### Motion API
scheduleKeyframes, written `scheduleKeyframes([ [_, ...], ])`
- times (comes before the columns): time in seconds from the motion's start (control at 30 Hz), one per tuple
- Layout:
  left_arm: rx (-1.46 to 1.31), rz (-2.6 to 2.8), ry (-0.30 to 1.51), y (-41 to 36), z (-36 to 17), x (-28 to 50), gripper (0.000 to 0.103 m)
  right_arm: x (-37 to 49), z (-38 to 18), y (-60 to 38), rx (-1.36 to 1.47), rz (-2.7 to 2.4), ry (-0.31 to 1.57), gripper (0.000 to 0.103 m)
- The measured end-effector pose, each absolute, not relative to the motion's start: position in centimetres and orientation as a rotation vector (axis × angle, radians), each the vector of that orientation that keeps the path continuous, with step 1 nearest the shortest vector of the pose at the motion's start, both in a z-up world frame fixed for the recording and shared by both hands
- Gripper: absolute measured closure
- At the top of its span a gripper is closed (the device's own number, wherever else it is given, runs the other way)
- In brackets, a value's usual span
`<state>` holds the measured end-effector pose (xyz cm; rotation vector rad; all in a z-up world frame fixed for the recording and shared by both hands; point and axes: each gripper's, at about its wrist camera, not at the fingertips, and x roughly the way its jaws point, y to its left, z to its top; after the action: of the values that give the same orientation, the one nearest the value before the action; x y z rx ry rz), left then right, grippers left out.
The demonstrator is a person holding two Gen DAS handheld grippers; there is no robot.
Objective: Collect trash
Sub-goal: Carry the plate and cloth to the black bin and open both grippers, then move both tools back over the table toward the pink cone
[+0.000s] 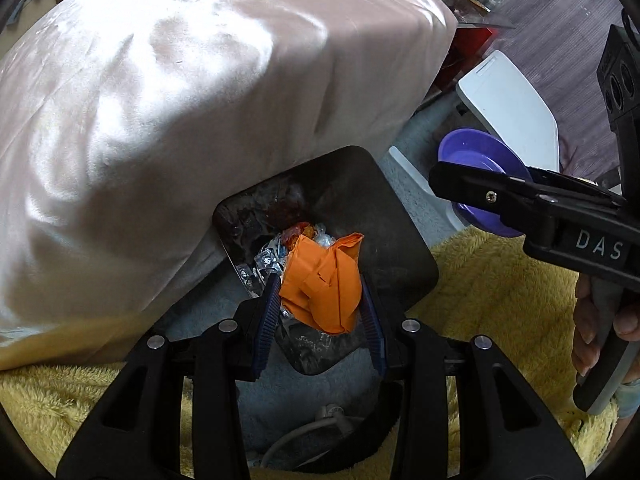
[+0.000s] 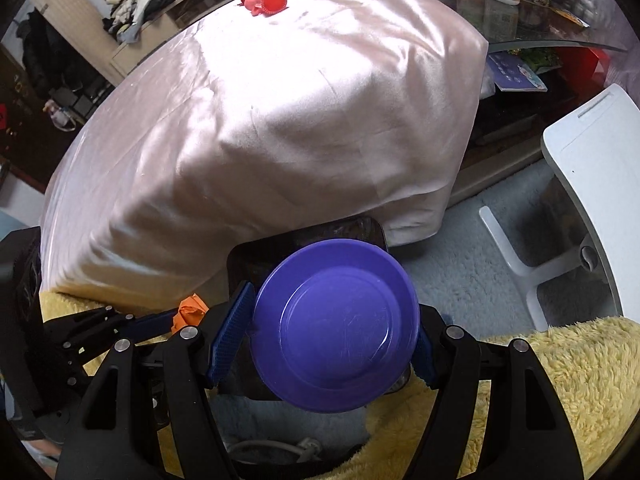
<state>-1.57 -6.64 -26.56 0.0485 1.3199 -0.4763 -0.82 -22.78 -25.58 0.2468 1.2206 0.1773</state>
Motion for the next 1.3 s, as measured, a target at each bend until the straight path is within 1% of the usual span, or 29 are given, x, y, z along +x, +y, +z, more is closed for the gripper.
scheduleKeyframes([
  [0.2, 0.043, -0.485, 1.318, -6.6, -26.5, -1.1, 0.065, -0.4, -25.7, -22.6, 0.255, 0.190, 1.230, 0.031],
  [0.23, 0.041, -0.486, 1.320, -6.4, -26.4, -1.2, 0.063, -0.3, -25.8, -22.7, 0.261, 0.189, 1.232, 0.030],
  [0.3, 0.035, -0.486, 1.325, -6.2, -26.4, -1.1, 0.055, -0.1, -25.9, -23.0, 0.273, 0.180, 1.231, 0.016],
  [0.33, 0.034, -0.485, 1.324, -6.1, -26.4, -1.1, 0.047, 0.0, -25.9, -23.0, 0.274, 0.175, 1.229, 0.014],
  [0.37, 0.035, -0.483, 1.321, -6.0, -26.3, -1.0, 0.043, 0.1, -25.8, -23.1, 0.274, 0.171, 1.227, 0.014],
  [0.43, 0.036, -0.481, 1.318, -5.7, -26.2, -1.0, 0.040, 0.3, -25.8, -23.2, 0.276, 0.168, 1.227, 0.014],
  [0.5, 0.031, -0.470, 1.313, -5.4, -25.9, -0.9, 0.033, 0.4, -25.6, -23.3, 0.275, 0.163, 1.224, 0.013],
  [0.57, 0.026, -0.453, 1.299, -5.1, -25.3, -0.8, 0.023, 0.5, -25.4, -23.4, 0.275, 0.156, 1.219, 0.012],
  [0.6, 0.022, -0.446, 1.292, -4.8, -24.9, -0.7, 0.021, 0.5, -25.2, -23.5, 0.275, 0.152, 1.215, 0.009],
  [0.77, 0.006, -0.418, 1.253, -3.1, -23.2, -0.6, 0.009, 0.8, -23.9, -24.2, 0.297, 0.153, 1.186, 0.007],
  [1.1, 0.025, -0.353, 1.159, -0.3, -19.2, 1.1, 0.008, 2.5, -20.0, -24.3, 0.290, 0.175, 1.102, 0.006],
  [1.3, 0.041, -0.279, 1.133, 0.9, -18.4, 3.7, 0.008, 5.6, -18.9, -23.9, 0.255, 0.178, 1.068, 0.006],
])
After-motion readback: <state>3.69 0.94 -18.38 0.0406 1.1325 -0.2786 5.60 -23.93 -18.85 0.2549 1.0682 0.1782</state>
